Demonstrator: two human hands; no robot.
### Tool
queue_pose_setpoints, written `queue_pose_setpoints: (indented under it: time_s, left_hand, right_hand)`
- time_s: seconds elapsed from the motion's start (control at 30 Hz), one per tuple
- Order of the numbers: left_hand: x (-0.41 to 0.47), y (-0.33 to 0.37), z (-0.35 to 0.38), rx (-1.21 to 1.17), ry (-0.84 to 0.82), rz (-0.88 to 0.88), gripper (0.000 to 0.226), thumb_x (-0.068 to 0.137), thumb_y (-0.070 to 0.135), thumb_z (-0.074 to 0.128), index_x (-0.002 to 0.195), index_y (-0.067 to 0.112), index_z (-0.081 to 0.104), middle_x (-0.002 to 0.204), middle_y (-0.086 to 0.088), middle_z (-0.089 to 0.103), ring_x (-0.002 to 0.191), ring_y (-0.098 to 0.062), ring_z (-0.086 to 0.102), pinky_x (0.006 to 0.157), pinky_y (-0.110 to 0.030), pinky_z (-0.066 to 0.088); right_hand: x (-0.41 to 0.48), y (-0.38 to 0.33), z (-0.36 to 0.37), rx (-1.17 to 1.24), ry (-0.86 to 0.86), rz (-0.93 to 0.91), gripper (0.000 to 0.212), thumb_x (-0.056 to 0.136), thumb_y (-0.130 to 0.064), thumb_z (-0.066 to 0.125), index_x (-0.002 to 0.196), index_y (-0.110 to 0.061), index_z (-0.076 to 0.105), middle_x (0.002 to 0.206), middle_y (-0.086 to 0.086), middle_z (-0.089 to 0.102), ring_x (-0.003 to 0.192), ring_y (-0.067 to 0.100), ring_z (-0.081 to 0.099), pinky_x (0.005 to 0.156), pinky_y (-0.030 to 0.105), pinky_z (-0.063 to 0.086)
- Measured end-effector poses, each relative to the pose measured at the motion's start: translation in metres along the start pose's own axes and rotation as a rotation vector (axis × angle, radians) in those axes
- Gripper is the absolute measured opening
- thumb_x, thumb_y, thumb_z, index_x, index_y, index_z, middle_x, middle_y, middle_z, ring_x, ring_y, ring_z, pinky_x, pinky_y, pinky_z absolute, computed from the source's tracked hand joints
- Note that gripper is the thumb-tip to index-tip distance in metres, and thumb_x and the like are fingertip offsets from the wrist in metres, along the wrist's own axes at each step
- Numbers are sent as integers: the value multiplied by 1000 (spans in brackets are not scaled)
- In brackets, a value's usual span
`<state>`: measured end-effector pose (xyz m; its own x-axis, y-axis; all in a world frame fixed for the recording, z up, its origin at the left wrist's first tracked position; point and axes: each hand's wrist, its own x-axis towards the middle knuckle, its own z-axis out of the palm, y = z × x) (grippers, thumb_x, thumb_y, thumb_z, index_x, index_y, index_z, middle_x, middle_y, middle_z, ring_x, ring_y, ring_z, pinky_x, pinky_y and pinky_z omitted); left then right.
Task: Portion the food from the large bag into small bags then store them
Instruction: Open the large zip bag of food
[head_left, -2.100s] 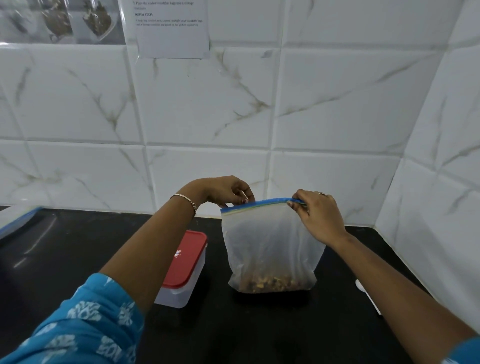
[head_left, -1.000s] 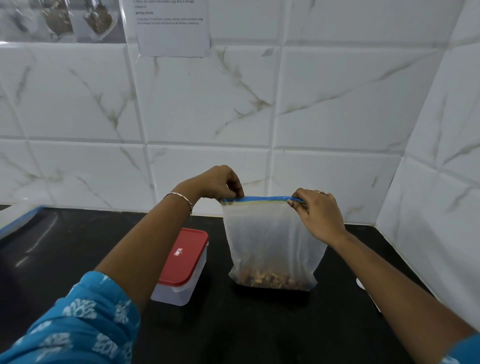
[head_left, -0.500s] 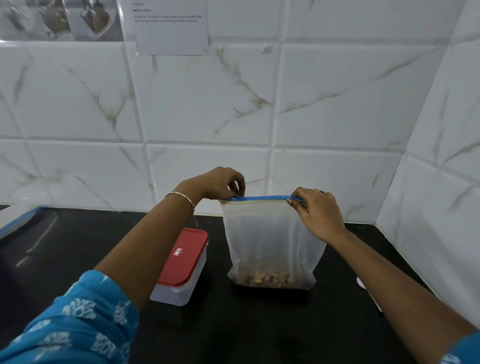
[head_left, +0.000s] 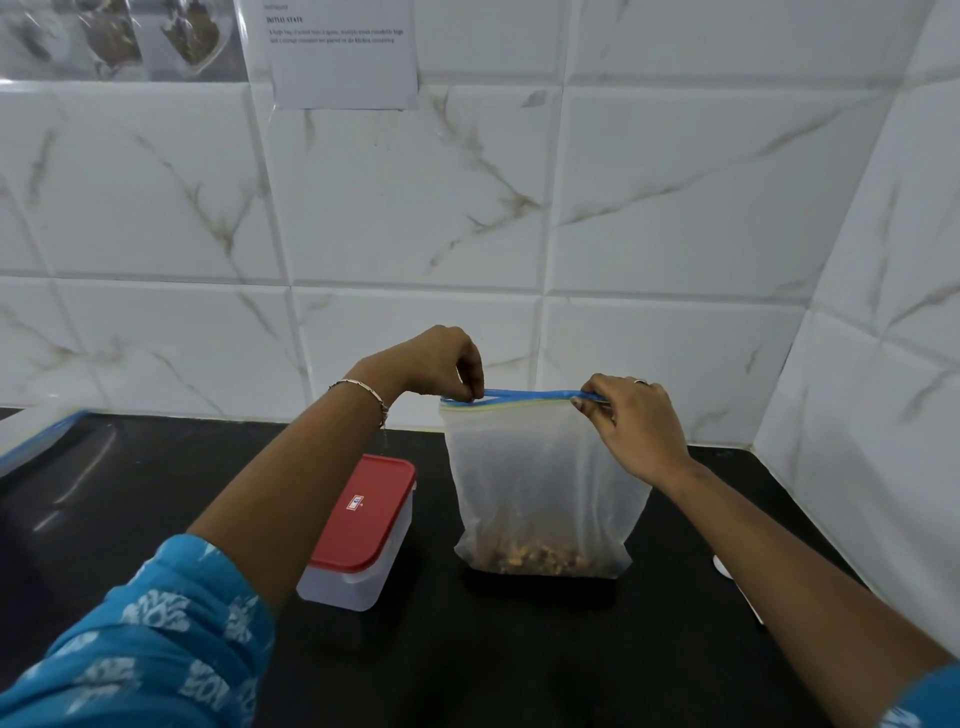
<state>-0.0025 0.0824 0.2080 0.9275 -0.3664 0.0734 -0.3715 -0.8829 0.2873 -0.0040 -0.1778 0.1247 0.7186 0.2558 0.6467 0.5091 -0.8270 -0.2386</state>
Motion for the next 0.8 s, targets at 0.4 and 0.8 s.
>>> queue_pose_setpoints:
  time_s: [0.4, 0.8]
  left_hand:
    - [5, 8, 8, 208, -29, 37, 18, 81, 21, 75, 99, 20, 74, 93, 2, 66, 86, -11, 50, 74, -22, 38]
    - [2, 9, 7, 233, -122, -46, 64, 64, 45, 86, 119, 22, 64, 102, 1, 63, 95, -20, 62, 85, -37, 55]
  right_hand:
    - [0, -1, 1, 1, -2, -3, 20, 95, -38, 56, 93, -20, 64, 76, -6, 64, 69, 12, 50, 79, 31, 39]
    - [-2, -4, 0, 1, 12, -36, 21, 94, -38, 57, 91, -18, 65, 76, -5, 66, 69, 15, 54, 76, 28, 34]
